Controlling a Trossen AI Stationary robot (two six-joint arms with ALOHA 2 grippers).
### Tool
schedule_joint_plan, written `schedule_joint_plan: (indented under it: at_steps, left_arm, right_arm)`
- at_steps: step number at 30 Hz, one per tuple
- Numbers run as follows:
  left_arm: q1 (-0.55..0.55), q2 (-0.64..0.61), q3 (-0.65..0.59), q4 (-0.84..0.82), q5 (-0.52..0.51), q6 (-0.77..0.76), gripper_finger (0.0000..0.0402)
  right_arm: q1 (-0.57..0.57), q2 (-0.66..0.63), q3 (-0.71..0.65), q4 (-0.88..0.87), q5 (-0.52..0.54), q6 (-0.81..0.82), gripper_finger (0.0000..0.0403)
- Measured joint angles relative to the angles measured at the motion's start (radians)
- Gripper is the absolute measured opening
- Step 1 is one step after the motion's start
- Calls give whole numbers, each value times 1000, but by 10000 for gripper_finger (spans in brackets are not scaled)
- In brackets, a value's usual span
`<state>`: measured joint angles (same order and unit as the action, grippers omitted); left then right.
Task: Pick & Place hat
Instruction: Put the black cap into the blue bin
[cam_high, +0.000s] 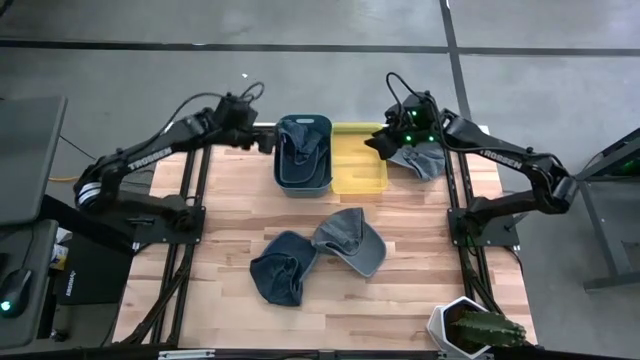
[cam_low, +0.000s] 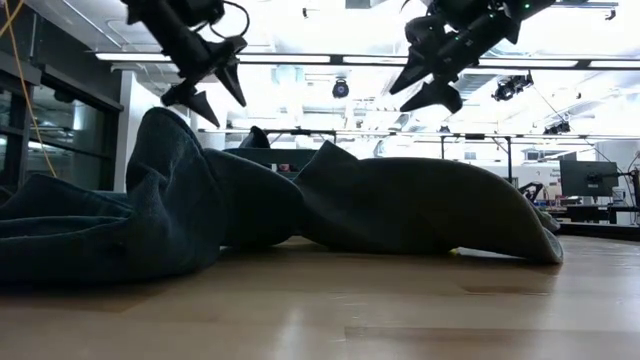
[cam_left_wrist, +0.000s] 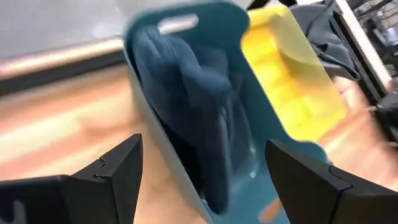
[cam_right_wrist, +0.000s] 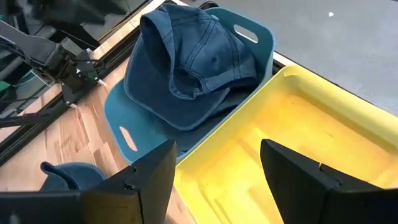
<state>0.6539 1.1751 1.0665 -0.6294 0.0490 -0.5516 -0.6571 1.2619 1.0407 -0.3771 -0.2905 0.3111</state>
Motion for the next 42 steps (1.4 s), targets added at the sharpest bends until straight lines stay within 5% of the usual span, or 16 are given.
schedule_joint_plan:
  at_steps: [9, 23, 42]
  left_arm:
    - [-199, -132, -183, 97, -92, -251, 280]
    - [-519, -138, -186, -11, -328, -499, 280]
    - [-767, -138, -186, -123, -436, -786, 280]
  right_arm:
    - [0, -66, -45, -13, 2, -18, 229]
    - [0, -271, -252, 2, -7, 52, 229]
    - [9, -380, -299, -30, -60, 70, 229]
